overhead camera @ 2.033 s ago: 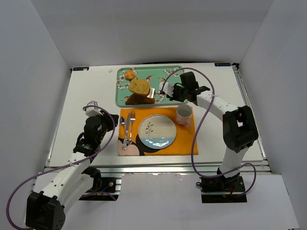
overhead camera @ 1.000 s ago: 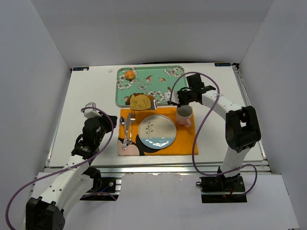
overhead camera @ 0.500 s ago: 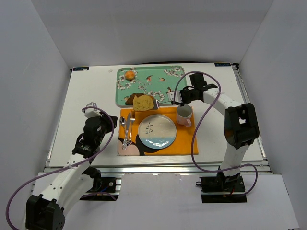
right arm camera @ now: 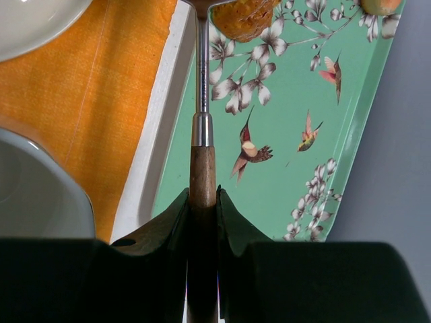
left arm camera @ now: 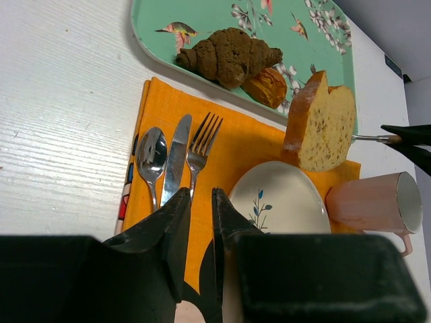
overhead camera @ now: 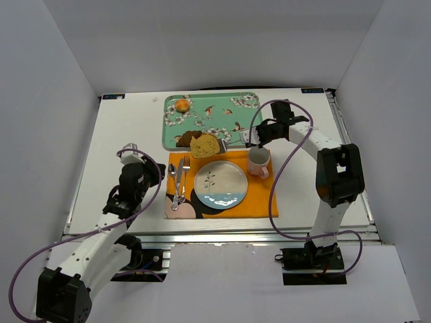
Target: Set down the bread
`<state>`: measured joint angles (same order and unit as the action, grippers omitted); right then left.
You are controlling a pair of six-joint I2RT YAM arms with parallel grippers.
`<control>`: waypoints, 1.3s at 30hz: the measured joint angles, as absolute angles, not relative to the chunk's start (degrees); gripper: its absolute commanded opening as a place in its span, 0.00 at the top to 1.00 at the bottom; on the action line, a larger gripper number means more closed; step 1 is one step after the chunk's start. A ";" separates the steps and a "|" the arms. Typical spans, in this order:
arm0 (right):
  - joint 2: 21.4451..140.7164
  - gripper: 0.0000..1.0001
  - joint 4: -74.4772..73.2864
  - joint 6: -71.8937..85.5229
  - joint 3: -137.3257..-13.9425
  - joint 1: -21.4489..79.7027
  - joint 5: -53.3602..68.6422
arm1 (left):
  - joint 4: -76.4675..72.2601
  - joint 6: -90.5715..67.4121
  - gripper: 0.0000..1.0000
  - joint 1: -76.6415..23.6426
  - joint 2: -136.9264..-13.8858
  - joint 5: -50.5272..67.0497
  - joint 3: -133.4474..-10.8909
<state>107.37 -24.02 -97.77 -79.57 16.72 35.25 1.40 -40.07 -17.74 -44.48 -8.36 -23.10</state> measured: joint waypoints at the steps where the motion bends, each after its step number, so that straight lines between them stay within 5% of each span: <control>1: 107.37 1.00 -24.09 -98.47 -79.66 16.63 35.36 | 1.34 -40.07 0.70 -17.74 -44.59 -8.36 -23.18; 39: 99.48 1.00 -7.99 -113.55 -66.63 15.40 41.13 | 1.26 -40.72 0.70 -17.74 -44.72 -8.34 -23.42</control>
